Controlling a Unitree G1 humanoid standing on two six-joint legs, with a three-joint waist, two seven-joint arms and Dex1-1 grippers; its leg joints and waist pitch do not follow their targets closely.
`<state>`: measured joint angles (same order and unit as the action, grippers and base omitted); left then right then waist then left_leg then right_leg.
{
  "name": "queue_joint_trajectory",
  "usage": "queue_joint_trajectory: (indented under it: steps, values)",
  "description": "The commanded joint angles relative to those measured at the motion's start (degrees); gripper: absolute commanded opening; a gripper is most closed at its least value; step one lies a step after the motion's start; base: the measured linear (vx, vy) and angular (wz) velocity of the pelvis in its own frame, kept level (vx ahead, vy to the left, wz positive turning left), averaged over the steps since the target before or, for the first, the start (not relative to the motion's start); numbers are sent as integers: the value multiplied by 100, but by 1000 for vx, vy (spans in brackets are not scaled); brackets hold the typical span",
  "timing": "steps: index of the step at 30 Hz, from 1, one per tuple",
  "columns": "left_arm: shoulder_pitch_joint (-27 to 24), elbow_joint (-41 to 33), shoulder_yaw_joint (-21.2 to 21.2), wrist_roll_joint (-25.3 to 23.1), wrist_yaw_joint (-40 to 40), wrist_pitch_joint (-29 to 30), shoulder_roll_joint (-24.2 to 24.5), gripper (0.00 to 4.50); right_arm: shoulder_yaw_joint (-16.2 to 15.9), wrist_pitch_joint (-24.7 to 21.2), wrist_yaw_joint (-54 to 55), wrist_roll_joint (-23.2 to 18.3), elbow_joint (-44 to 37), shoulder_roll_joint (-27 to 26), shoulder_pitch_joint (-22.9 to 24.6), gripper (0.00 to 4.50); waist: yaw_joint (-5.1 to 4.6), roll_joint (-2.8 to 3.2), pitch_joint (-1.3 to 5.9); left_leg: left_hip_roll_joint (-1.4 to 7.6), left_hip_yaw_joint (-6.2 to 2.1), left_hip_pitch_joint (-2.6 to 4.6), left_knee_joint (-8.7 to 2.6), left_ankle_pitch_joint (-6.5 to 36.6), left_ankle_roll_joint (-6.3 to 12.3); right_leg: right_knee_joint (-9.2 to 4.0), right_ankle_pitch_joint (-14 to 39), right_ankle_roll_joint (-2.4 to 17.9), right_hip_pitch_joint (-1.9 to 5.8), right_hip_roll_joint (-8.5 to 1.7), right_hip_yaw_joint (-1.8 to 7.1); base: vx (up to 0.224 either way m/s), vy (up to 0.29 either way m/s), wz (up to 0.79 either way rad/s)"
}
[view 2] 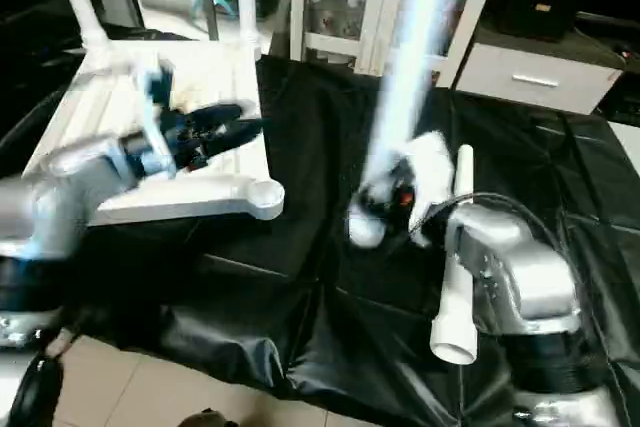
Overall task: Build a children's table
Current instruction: Pick table leg
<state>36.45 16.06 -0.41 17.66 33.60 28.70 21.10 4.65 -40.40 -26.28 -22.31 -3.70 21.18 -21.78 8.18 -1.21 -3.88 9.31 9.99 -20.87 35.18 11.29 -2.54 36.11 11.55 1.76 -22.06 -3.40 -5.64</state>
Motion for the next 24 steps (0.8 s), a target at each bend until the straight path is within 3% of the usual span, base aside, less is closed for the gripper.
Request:
queue_joint_trajectory:
  steps: [1,3,5,7,8,10,12,13,14,17,19,20,21,22,23,24]
  values:
    - [36,310,-295,-573,-550,-372,56,301,184,180,397,184,-175,-32,18,188,-23,53,454,451,-203,125,-446,687,-169,-454,913,685,258,-619,433,0,0,0]
    - [-19,554,-470,-947,-855,-726,67,301,-19,600,432,468,-394,-44,179,188,-9,100,467,464,-221,104,-457,683,-233,-435,664,665,270,-625,429,0,0,0]
    - [-96,648,-432,-1117,-1146,-1016,-39,301,-32,680,418,411,-461,-189,289,188,-16,122,473,458,-232,78,-456,697,-225,-398,283,800,299,-635,429,0,0,0]
    - [-353,438,-282,-1460,-1908,-1339,-182,301,-141,639,576,439,-668,-424,478,188,-33,121,465,473,-235,59,-452,769,-176,-392,195,936,313,-667,429,0,0,0]
    - [-537,191,-153,-1451,-2040,-1355,-264,301,-204,687,656,447,-829,-534,573,188,-49,173,471,503,-242,64,-450,842,-182,-394,144,1004,310,-675,434,0,0,0]
    - [-866,-307,109,-1327,-2245,-1204,-470,301,-253,784,761,406,-1093,-710,754,188,-75,172,469,510,-242,35,-456,813,-142,-370,41,1102,330,-681,432,0,0,0]
    - [-1187,-801,362,-1141,-2540,-1098,-706,301,-276,917,917,434,-1223,-824,1005,188,-84,183,433,474,-221,53,-459,1017,-113,-434,472,1100,299,-661,435,0,0,0]
    - [-1416,-1063,404,-1098,-2623,-1158,-786,301,-242,1058,1061,468,-1277,-950,1219,188,-79,127,407,472,-215,52,-471,1110,-107,-474,839,1058,296,-675,439,0,0,0]
    - [-1416,-1063,404,-1098,-2623,-1158,-786,301,-242,1058,1061,468,-1277,-950,1219,188,-68,158,406,474,-213,59,-467,1169,-123,-497,1014,1012,279,-687,445,0,0,0]
    - [-1785,-1408,160,-1180,-2609,-1313,-875,301,-290,1325,1242,690,-1370,-1108,1645,188,-82,202,368,472,-237,97,-519,1650,-189,-604,1672,678,200,-625,441,0,0,0]
    - [-1741,-1264,10,-1296,-2681,-1460,-977,301,-284,1264,1312,726,-1222,-1204,1629,188,-68,164,379,451,-239,109,-530,1680,-159,-611,1801,593,202,-631,446,0,0,0]
    - [-1714,-1245,-40,-1324,-2707,-1480,-1030,301,-311,1193,1319,720,-1180,-1220,1574,188,-84,198,379,420,-36,248,-403,1646,-219,-761,2113,503,56,-622,631,0,0,0]
    - [-1720,-1286,-50,-1353,-2723,-1451,-1078,301,-333,1160,1318,710,-1179,-1224,1553,188,-20,184,364,381,-4,341,-337,1747,-308,-777,2318,511,3,-650,683,0,0,0]
    - [-1726,-1309,-50,-1360,-2733,-1436,-1106,301,-349,1145,1298,695,-1187,-1220,1537,188,-30,125,331,347,14,255,-353,1717,-266,-773,2471,520,83,-667,753,-18,36,-28]
    - [-1732,-1330,-51,-1372,-2750,-1422,-1134,301,-365,1139,1275,683,-1194,-1213,1519,188,46,64,317,303,80,297,-213,1756,-226,-851,3021,417,78,-741,1010,-18,36,-28]
    - [-1757,-1372,-74,-1456,-2817,-1417,-1194,301,-432,1215,1190,695,-1179,-1154,1465,188,121,31,312,277,23,255,-53,1605,-61,-936,3463,434,162,-922,1310,-9,76,-44]
